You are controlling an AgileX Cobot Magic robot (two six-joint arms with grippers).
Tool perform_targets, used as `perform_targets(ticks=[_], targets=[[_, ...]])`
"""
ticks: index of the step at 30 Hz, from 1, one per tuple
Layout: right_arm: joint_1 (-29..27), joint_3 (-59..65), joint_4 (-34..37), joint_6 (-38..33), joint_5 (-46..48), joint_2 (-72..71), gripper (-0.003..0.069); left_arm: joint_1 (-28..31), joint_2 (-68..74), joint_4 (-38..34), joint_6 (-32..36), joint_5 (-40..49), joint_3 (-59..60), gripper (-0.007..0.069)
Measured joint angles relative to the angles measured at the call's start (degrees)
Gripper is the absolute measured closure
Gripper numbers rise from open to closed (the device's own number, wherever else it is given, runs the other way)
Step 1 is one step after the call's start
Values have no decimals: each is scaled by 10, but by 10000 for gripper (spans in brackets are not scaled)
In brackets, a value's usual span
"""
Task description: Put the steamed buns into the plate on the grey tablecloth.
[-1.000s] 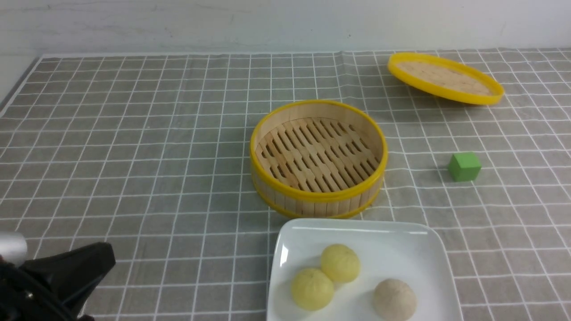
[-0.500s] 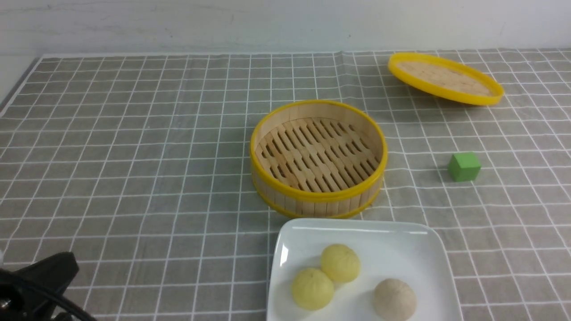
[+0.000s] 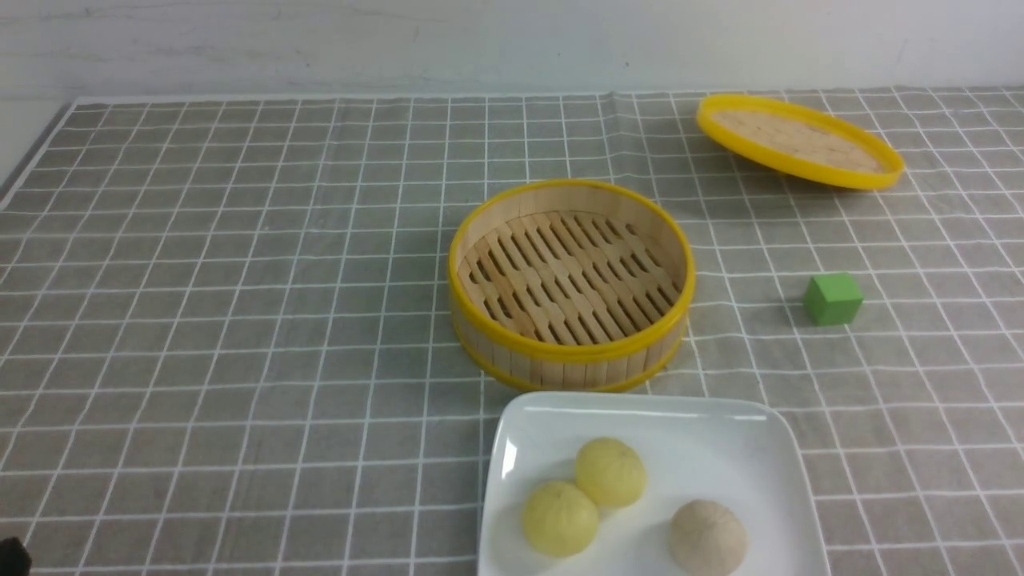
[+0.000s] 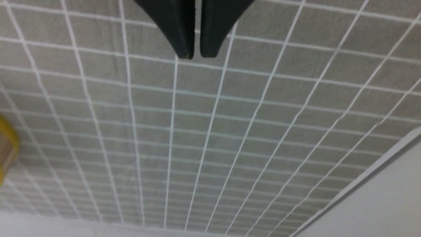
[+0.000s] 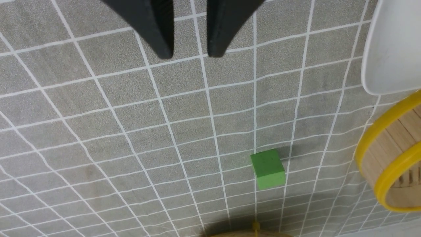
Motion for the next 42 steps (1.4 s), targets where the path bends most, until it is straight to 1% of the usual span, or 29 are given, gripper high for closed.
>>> perform_targets(ticks=[3,14,19,42], targets=[[0,0,0,0,0,0,482,1,0,10,-2,13,3,570],[0,0,0,0,0,0,463,1,0,7,-3,24,2,559],[0,0,0,0,0,0,458,-12,0,7,-3,25,2,552],[0,0,0,0,0,0,459,-12,0,7,-3,25,2,526]])
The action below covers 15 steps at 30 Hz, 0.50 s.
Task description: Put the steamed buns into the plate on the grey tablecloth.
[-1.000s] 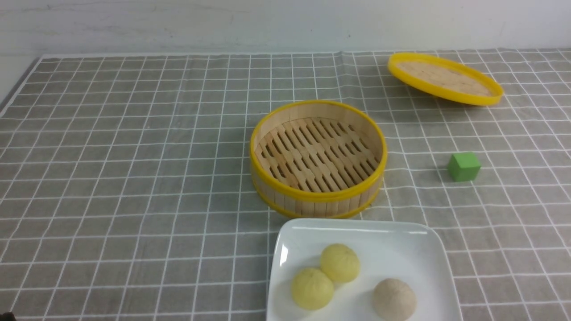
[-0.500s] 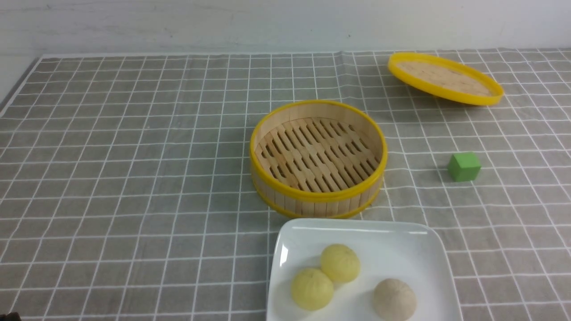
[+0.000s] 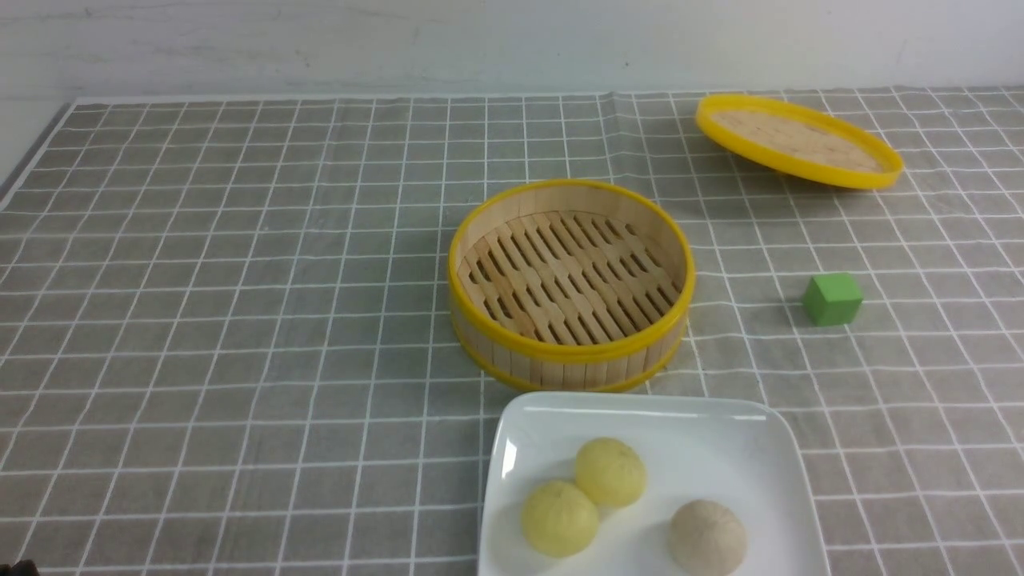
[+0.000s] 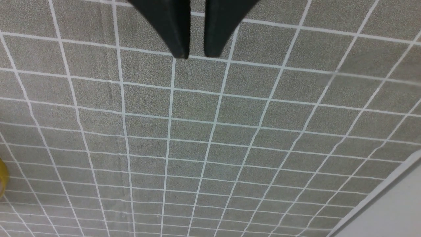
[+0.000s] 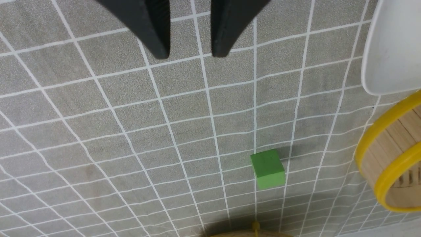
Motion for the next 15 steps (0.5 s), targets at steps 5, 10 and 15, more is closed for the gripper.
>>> perform_targets(ticks=[5,10,15], targets=[[0,0,0,0,0,0,459,0,0,1,0,0,0,519],[0,0,0,0,0,0,459,0,0,1,0,1,0,517],[0,0,0,0,0,0,459,0,0,1,0,1,0,508]])
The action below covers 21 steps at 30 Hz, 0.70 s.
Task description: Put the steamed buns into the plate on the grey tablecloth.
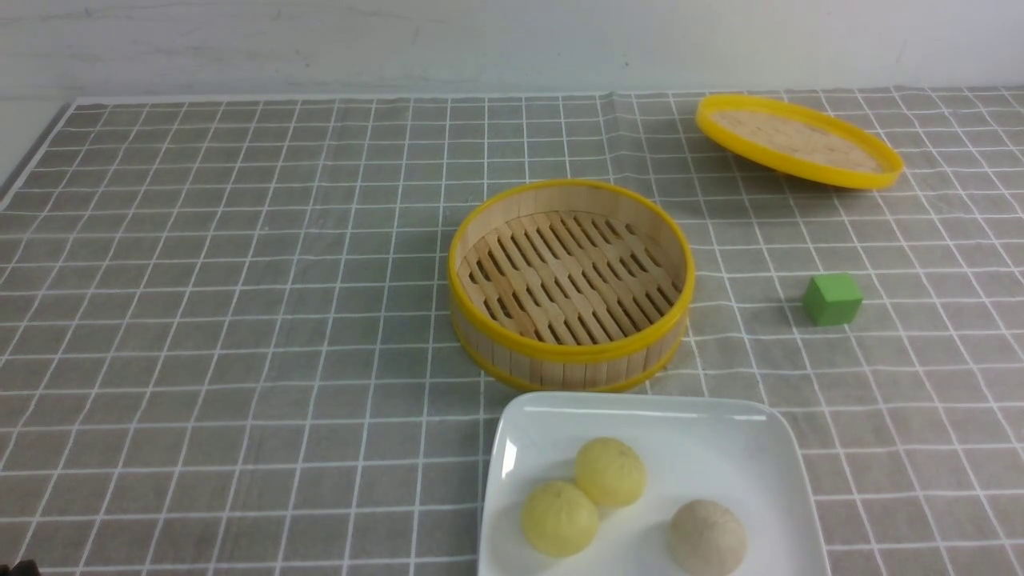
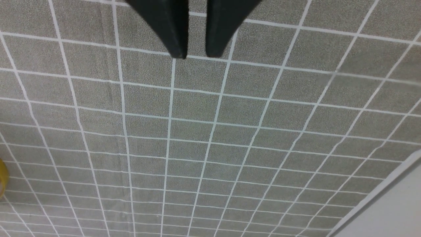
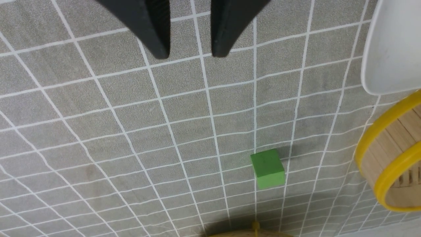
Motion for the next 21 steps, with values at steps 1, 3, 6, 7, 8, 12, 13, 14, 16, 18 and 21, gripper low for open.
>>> perform_targets(ticks=[1,3,6,7,8,12,13,14,16,18,21], targets=[[0,0,0,0,0,0,459,0,0,0,0,0,0,505],[0,0,0,0,0,0,459,0,0,0,0,0,0,502],[0,0,0,0,0,0,459,0,0,1,0,0,0,498],[0,0,0,0,0,0,459,0,0,2,0,0,0,498],[0,0,0,0,0,0,459,0,0,2,0,0,0,498],[0,0,0,0,0,0,459,0,0,10,0,0,0,496],[0,0,0,0,0,0,459,0,0,11,0,0,0,496],[0,0,0,0,0,0,459,0,0,11,0,0,0,494],[0,0,0,0,0,0,459,0,0,13,0,0,0,489],[0,0,0,0,0,0,459,0,0,13,0,0,0,486],[0,0,0,0,0,0,459,0,0,13,0,0,0,484]])
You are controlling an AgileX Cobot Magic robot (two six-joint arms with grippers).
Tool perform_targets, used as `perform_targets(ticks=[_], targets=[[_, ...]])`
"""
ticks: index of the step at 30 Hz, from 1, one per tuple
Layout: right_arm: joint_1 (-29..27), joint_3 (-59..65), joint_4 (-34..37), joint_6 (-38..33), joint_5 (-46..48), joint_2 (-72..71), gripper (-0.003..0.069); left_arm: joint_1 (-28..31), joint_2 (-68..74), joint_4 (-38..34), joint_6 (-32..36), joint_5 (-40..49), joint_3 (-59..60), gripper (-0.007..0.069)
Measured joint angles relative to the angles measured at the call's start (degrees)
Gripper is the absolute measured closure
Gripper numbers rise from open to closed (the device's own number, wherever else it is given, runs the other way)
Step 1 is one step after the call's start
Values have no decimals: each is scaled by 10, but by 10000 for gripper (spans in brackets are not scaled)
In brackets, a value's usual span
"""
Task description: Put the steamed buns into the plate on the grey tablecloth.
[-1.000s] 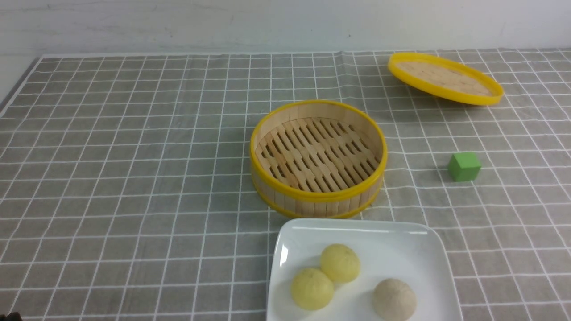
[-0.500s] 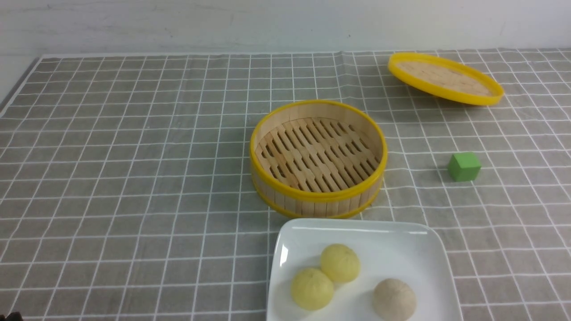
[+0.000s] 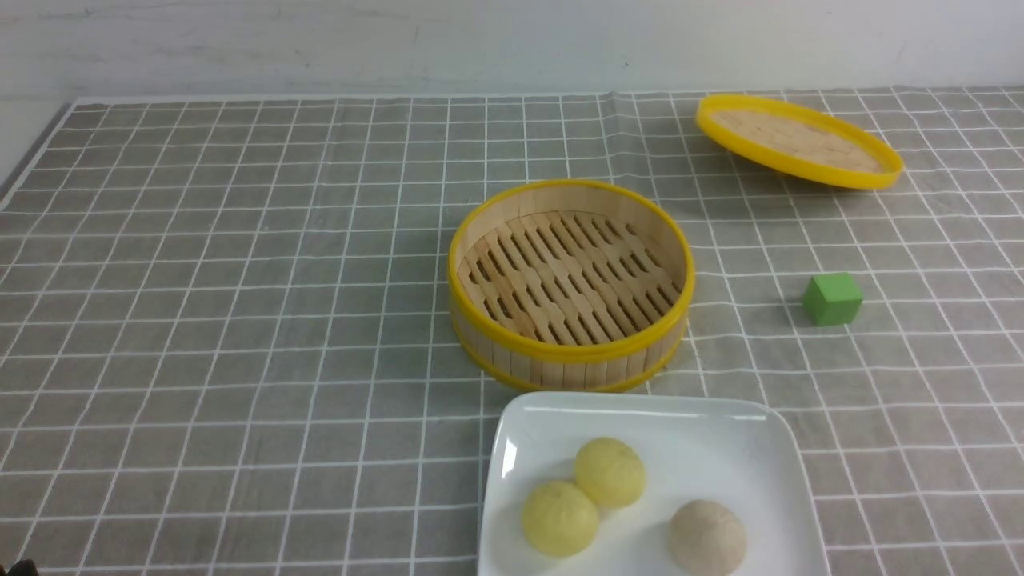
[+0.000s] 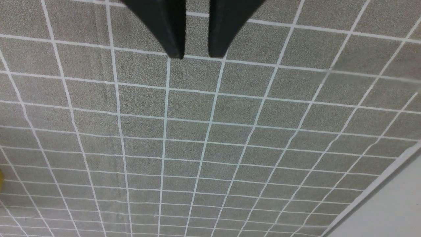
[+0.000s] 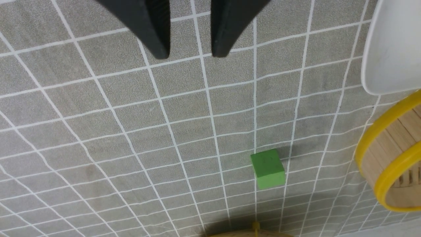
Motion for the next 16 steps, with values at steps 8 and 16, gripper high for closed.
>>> perform_targets(ticks=[8,16], targets=[[0,0,0,0,0,0,453,0,0,0,0,0,0,479],[0,0,0,0,0,0,444,0,0,0,0,0,0,477]])
